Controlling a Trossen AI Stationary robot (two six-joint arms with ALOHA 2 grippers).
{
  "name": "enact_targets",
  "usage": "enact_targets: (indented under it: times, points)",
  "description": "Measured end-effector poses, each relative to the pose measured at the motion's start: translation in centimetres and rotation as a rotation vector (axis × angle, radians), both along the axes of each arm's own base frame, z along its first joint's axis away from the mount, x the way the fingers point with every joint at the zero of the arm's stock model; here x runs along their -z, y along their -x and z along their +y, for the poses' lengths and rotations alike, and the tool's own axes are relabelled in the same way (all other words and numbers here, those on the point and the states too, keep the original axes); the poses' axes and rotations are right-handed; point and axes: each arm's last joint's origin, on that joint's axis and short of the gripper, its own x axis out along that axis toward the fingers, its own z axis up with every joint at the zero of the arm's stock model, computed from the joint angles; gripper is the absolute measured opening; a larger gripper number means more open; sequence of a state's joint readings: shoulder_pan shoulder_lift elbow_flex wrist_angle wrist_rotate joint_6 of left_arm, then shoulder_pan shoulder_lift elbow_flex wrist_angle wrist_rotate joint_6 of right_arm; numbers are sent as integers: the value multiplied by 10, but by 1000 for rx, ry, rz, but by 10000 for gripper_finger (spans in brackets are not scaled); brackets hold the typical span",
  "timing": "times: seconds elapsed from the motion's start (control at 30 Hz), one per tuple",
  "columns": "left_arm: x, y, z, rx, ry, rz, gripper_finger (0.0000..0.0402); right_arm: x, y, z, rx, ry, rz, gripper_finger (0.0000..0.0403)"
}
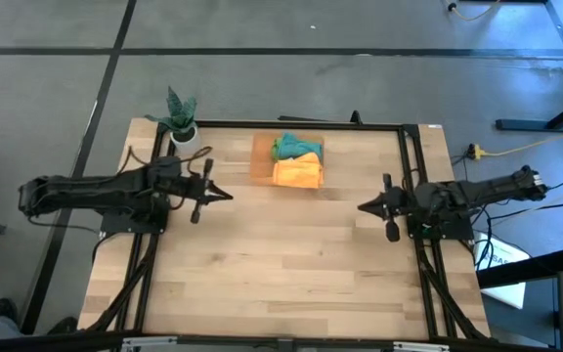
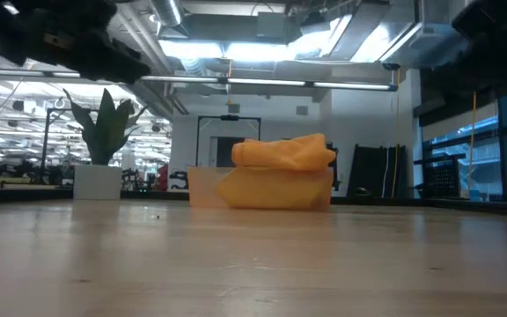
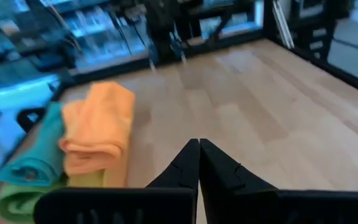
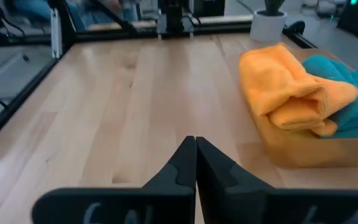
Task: Roll microfiber towels into tight, uniform cylinder then place into a basket
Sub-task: Return to Home Position
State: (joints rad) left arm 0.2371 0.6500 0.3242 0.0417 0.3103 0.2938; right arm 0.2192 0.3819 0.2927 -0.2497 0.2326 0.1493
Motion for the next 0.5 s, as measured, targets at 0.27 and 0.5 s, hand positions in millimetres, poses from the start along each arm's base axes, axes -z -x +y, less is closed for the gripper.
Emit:
enact_targets:
  times: [0.27,0.5]
  points:
    - [17,24,-2,-40,16,-147,1,30,13,-2,-24,-25,-58,4]
    - [43,35,-5,-55,7,-257,2,45,17,-3,-31,-23,-83,4]
